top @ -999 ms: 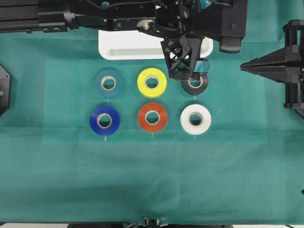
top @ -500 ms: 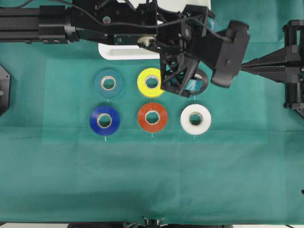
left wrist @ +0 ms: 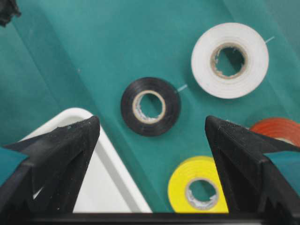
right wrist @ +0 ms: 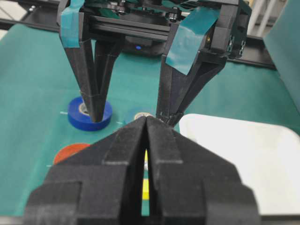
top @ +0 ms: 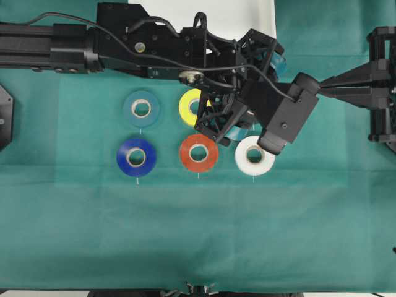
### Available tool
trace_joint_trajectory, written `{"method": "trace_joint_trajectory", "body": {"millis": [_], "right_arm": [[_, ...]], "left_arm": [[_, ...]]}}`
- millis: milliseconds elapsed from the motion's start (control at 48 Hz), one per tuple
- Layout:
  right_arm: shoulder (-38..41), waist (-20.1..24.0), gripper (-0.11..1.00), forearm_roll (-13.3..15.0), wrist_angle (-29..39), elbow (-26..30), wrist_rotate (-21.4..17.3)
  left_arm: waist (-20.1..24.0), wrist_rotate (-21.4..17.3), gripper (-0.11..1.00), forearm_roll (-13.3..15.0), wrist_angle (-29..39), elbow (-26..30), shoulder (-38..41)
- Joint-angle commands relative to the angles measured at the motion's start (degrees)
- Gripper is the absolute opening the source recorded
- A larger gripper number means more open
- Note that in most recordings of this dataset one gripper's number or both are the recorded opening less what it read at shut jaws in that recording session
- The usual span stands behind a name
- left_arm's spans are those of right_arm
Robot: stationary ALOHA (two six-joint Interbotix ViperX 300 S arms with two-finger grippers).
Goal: Place the tape from the fixed location into the white case.
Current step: 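Rotate the left gripper vertical and lower it above the black tape roll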
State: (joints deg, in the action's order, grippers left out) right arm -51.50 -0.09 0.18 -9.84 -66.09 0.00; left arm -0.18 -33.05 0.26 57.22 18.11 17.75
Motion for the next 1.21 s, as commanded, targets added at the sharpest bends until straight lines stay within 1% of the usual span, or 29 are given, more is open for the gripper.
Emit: {"method": "trace_joint_trajectory", "body": {"millis": [0, 458, 791, 1041, 1187], "right_arm": [[0.5, 0.0, 0.00, 0.0, -0.2, 1.1, -0.1], [0.5, 0.0, 0.00, 0.0, -0.1, 1.1, -0.1], [0.5, 0.0, 0.00, 0.0, -0.1, 1.1, -0.1], [0.5, -0.1, 0.00, 0.0, -0.1, 1.1, -0.1], [0.5, -0.1, 0.00, 0.0, -0.1, 1.1, -0.1]], "left_arm": [[0.1, -0.1, 0.95, -0.4, -0.7, 1.6, -1.1], [0.7, -0.1, 0.95, -0.4, -1.7, 1.5, -1.1], [0.7, -0.3, 0.95, -0.4, -2.3, 0.9, 1.1], [0.5, -0.2, 0.95, -0.4, -5.7, -3.4, 1.1], [0.5, -0.2, 0.95, -0.4, -9.1, -6.8, 1.2]]}}
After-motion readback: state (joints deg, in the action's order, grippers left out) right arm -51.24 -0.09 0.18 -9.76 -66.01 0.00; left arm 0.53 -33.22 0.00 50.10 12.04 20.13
